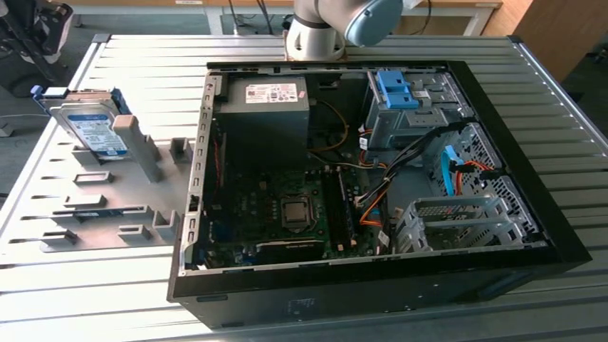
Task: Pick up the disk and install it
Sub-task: 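Reach for the disk, then pick up the disk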
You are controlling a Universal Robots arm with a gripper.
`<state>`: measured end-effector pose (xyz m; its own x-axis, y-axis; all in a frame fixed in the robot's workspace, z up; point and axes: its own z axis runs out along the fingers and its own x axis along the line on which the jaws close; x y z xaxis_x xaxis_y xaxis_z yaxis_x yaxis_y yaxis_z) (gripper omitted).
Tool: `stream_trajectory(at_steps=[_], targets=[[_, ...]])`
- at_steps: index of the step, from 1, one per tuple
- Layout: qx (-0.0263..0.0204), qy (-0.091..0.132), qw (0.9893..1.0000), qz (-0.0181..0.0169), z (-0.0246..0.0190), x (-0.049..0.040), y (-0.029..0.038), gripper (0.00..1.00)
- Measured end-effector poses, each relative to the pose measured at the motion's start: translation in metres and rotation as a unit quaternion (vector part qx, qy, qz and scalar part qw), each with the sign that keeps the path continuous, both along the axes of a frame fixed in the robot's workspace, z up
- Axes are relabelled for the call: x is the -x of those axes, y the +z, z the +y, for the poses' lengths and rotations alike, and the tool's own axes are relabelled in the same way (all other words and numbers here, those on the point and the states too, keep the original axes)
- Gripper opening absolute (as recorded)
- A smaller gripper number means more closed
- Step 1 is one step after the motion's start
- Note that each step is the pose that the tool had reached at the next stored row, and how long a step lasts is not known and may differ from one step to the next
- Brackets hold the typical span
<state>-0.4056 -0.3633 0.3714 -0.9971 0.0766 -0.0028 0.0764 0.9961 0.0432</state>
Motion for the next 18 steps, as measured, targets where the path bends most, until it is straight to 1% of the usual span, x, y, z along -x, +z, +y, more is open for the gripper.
stream_trajectory(at_steps=[1,2,3,5,9,18], targets=[[0.0001,0.000,1.0000,0.0098,0.0003,0.0000,0.0000,0.11],[0.0001,0.000,0.9999,0.0171,0.0004,0.0000,0.0000,0.11],[0.0000,0.000,0.9998,0.0202,0.0005,0.0001,-0.0004,0.11],[0.0001,0.000,0.9998,0.0207,0.0004,0.0017,-0.0014,0.11],[0.0012,0.001,0.9998,0.0206,0.0016,0.0109,-0.0034,0.11],[0.0013,0.002,0.9998,0.0205,0.0016,0.0114,-0.0035,0.11]])
